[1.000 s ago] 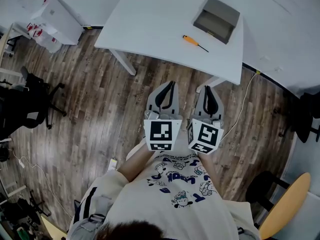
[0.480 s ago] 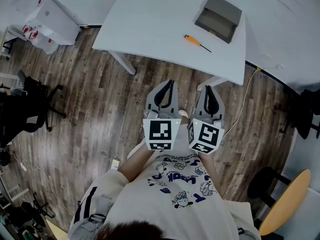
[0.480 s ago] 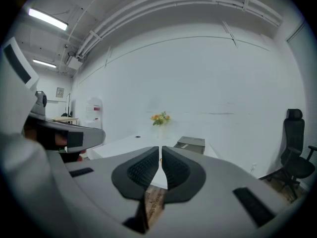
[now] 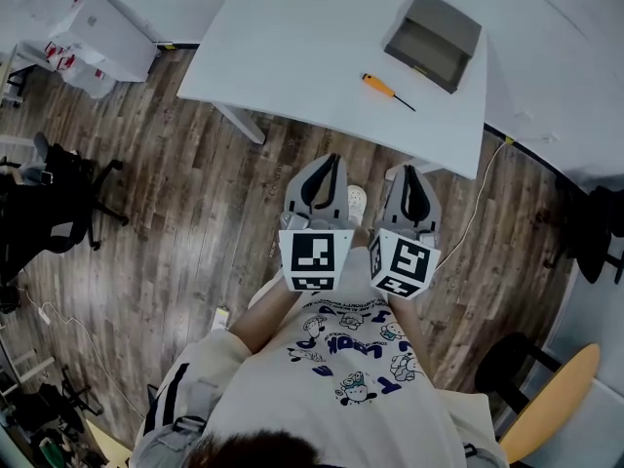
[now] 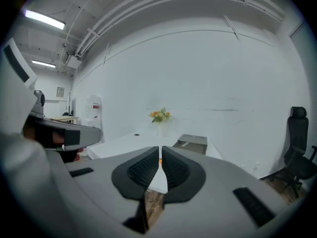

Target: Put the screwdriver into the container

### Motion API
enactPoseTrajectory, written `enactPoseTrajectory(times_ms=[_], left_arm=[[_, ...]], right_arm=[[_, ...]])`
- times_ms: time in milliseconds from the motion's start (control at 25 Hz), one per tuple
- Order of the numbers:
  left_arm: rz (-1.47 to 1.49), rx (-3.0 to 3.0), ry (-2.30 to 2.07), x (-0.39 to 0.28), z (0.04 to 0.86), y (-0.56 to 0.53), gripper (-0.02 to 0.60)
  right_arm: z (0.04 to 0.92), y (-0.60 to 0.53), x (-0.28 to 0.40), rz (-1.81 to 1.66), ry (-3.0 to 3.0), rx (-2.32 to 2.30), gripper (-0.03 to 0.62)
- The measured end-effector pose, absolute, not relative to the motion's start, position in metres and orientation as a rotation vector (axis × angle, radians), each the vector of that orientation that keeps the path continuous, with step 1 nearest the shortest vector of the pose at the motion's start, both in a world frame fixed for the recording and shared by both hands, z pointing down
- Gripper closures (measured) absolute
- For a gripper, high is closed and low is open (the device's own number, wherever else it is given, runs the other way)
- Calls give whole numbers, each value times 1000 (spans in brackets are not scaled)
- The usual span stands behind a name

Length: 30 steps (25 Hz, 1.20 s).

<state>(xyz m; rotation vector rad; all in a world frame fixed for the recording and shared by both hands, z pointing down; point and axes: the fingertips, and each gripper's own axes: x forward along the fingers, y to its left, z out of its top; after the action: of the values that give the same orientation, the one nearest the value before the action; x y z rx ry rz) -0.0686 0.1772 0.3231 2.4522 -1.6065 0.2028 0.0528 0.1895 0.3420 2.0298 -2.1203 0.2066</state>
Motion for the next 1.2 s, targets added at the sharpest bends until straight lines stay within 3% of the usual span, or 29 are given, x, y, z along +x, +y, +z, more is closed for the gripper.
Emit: enactPoseTrajectory(times_ms=[1200], left_arm=[[267,2241,-1785,-10,344,10,558]], right_arm=[[366,-3,105,253,-2276,1696,556]])
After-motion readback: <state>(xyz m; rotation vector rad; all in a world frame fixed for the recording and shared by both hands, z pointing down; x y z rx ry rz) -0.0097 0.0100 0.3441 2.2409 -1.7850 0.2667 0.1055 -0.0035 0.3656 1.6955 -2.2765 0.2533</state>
